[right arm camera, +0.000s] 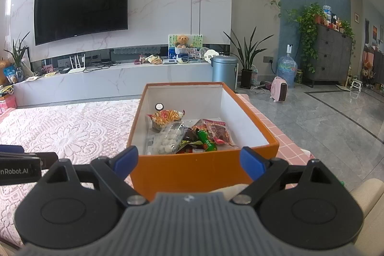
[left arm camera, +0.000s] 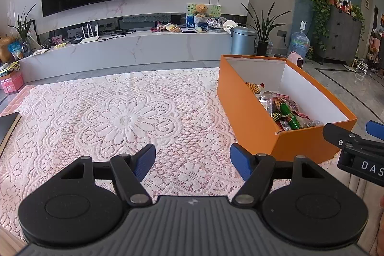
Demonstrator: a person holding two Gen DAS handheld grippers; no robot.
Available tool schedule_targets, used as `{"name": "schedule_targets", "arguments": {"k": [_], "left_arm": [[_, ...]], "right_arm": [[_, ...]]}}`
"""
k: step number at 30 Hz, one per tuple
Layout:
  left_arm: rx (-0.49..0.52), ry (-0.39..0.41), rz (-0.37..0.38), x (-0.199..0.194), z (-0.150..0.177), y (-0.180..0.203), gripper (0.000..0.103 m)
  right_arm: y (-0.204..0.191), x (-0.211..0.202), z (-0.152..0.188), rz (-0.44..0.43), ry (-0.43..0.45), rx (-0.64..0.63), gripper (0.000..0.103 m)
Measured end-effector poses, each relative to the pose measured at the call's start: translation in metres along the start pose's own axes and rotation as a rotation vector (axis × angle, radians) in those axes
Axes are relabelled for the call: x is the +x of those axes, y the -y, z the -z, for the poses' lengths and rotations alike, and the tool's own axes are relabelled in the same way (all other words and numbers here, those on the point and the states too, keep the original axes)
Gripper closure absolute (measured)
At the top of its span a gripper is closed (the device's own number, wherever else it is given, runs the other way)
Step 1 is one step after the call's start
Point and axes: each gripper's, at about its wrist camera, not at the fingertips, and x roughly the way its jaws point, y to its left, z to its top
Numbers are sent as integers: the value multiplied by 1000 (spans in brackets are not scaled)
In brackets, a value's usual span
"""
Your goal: Organize snacks
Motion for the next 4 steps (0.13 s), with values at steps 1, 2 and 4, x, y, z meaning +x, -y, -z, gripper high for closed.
{"name": "schedule_targets", "arguments": {"k": [1,2,4], "left_arm": [[0,0,-3,0,0,0,20],[1,0,-4,0,1,0,20],[0,0,-8,0,1,-1,20]], "right_arm": [[0,0,0,0,0,0,13],[0,0,0,1,0,-1,13],[1,0,0,1,-2,-3,13]]}}
